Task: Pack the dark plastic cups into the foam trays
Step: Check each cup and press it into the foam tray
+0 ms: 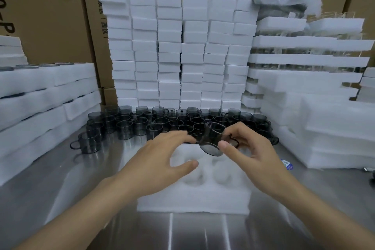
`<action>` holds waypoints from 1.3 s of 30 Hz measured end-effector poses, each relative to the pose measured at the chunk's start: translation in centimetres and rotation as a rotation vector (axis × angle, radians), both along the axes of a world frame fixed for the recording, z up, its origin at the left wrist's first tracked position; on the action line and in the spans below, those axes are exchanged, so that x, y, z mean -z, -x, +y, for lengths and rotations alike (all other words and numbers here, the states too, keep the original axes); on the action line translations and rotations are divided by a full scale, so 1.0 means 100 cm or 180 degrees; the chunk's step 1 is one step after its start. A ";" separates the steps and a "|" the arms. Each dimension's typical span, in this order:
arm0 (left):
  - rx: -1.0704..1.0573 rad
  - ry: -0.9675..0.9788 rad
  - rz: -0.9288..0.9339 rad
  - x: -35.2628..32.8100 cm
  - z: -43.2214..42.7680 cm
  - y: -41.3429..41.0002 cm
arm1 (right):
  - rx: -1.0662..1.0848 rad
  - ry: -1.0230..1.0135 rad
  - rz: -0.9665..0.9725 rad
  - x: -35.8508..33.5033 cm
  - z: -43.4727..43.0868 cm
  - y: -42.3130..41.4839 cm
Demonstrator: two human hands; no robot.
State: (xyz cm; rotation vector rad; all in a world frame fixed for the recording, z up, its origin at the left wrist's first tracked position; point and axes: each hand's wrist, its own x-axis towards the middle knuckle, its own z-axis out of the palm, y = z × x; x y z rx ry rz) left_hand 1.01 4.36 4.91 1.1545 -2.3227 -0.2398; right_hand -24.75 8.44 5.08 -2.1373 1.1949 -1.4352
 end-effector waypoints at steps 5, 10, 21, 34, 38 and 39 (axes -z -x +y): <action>-0.0054 -0.0337 -0.0666 0.000 -0.005 -0.007 | 0.0121 -0.0081 0.0130 0.003 -0.001 0.004; -0.0035 -0.0376 -0.0963 -0.002 -0.005 -0.007 | 0.0166 -0.0217 0.0304 0.002 0.002 0.002; -0.0007 -0.0317 -0.1000 -0.001 -0.006 -0.008 | -0.0072 -0.0331 0.1104 -0.013 0.014 0.007; -0.0006 -0.0378 -0.1021 -0.001 -0.003 -0.008 | 0.0097 -0.0750 0.1737 -0.011 0.017 0.003; -0.0031 -0.0390 -0.0945 -0.002 -0.001 -0.006 | 0.0135 -0.0993 0.2019 -0.008 0.014 0.002; -0.0039 -0.0392 -0.0921 -0.001 -0.001 -0.005 | 0.0164 -0.0960 0.2080 -0.006 0.014 0.002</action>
